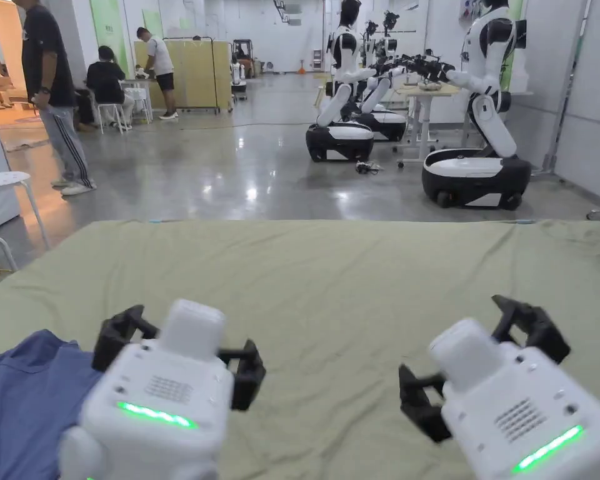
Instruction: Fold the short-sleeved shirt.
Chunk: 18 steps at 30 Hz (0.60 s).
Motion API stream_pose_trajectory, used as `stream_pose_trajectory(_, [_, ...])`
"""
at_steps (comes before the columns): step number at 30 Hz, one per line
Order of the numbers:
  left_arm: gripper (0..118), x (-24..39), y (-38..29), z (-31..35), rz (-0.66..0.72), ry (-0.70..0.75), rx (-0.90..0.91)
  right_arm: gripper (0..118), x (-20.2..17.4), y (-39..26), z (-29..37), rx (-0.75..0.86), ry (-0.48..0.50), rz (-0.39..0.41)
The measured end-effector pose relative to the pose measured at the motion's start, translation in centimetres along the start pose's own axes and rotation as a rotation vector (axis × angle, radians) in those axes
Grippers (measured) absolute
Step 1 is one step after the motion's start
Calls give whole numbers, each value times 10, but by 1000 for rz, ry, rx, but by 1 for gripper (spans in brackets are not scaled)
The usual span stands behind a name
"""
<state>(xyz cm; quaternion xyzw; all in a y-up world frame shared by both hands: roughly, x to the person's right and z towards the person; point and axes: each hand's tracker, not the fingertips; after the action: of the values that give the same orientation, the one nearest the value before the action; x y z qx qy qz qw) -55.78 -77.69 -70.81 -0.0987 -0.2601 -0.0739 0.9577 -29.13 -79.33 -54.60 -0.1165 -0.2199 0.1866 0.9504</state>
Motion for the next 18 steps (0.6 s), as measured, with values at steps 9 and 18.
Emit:
stream_pose_trajectory(9, [118, -35, -11, -7, 185, 61, 114, 118, 36, 8, 12, 89, -11, -510])
stream_pose_trajectory(18, [118, -20, -7, 3, 121, 30, 169, 118, 30, 3, 6, 40, -6, -551])
